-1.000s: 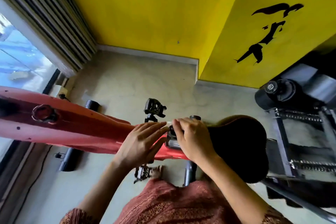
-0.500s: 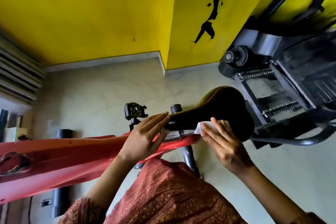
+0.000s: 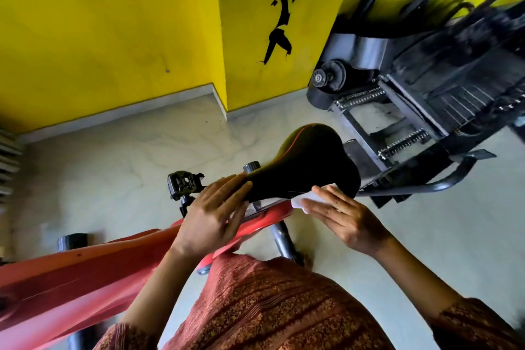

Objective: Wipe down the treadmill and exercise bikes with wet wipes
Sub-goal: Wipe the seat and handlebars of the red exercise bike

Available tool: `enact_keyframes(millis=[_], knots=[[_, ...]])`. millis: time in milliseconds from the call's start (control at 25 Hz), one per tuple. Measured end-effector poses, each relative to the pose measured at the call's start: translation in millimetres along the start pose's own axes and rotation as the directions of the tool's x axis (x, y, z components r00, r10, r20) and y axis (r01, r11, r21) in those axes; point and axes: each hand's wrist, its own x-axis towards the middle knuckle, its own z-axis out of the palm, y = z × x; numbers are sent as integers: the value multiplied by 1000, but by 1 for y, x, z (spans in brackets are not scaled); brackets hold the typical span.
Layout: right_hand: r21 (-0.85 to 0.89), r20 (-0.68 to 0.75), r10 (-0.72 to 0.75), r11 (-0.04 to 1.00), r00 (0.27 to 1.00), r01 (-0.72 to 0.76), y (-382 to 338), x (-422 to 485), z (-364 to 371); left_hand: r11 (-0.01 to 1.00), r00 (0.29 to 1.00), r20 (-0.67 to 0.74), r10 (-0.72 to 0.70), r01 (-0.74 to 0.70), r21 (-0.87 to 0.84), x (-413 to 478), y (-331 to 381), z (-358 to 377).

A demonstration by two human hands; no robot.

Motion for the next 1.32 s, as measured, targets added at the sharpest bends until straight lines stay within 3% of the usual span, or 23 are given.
enact_keyframes(millis=[120, 280, 400, 480, 560, 640, 760, 880, 920, 1040, 1200, 1320], knots=[[0, 6, 50, 999, 999, -50, -1, -11, -1, 998, 999, 0, 33, -33, 47, 10, 9, 11], [5, -13, -27, 1000, 1000, 27, -8, 21, 15, 994, 1000, 0, 28, -28, 102, 19, 20, 19], [12, -49, -39, 999, 998, 40, 6, -4, 12, 992, 1000, 9, 26, -27, 127, 30, 28, 25], [86, -115, 80, 994, 990, -70, 14, -37, 11, 989, 999, 23, 34, -37, 144, 37, 36, 32], [209, -205, 295, 945, 933, -253, 10, -53, 13, 988, 999, 32, 13, -18, 152, 44, 44, 40], [387, -236, 558, 805, 796, -450, -6, -47, 20, 990, 999, 37, -32, 27, 138, 51, 50, 47], [622, -154, 771, 561, 618, -545, -11, -15, 13, 989, 996, 47, -71, 65, 130, 55, 56, 55], [758, 112, 898, 200, 425, -621, 23, 8, -7, 988, 994, 63, -88, 80, 131, 59, 60, 59], [747, 221, 890, 108, 398, -656, 32, 10, -12, 988, 994, 63, -92, 84, 130, 60, 60, 60], [688, 261, 852, 165, 454, -707, 37, -3, -18, 986, 993, 46, -108, 101, 130, 61, 64, 61], [688, 403, 805, 47, 436, -724, 51, 5, -19, 985, 993, 21, -114, 110, 133, 61, 64, 61], [632, 368, 772, 201, 519, -748, 72, 51, -12, 978, 993, -22, -117, 119, 169, 66, 63, 59]])
